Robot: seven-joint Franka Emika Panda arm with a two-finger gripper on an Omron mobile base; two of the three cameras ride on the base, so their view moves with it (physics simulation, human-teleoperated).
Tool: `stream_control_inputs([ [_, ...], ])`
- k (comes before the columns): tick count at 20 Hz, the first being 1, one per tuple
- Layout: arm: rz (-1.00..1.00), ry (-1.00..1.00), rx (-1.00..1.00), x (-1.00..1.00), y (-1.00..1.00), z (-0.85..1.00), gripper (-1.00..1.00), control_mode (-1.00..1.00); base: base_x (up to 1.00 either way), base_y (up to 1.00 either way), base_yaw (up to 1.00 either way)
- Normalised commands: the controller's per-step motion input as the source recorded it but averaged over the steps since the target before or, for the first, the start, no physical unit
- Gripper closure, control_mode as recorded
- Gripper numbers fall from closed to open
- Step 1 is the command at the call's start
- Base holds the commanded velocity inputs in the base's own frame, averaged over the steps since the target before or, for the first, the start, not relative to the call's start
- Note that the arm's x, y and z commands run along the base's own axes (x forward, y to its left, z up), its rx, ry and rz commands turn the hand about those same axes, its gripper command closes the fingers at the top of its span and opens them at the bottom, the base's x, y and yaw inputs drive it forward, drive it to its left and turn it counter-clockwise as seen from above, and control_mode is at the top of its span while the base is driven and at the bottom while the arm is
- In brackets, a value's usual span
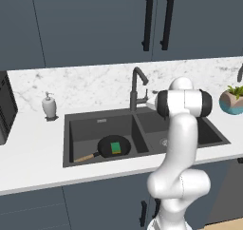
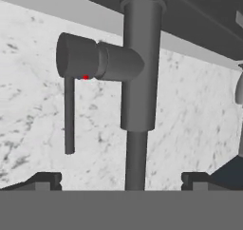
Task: Pick the pan and sponge and place them into the sink. Then turn on the water.
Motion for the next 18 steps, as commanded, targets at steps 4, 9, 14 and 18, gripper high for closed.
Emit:
stream_control_inputs([
  [4,0.0,0.0,0.09,0.26,-0.28,-0.16,-1.0,-1.0,0.0,0.0,0.0],
  [9,0.0,-0.03,0.03,0.13,-0.03,-0.03,-1.0,-1.0,0.0,0.0,0.0],
  [14,-0.02,-0.05,0.0,0.05,0.08,0.0,-1.0,-1.0,0.0,0.0,0.0],
  [18,-0.02,-0.04,0.0,0.04,0.18,0.0,-1.0,-1.0,0.0,0.0,0.0],
])
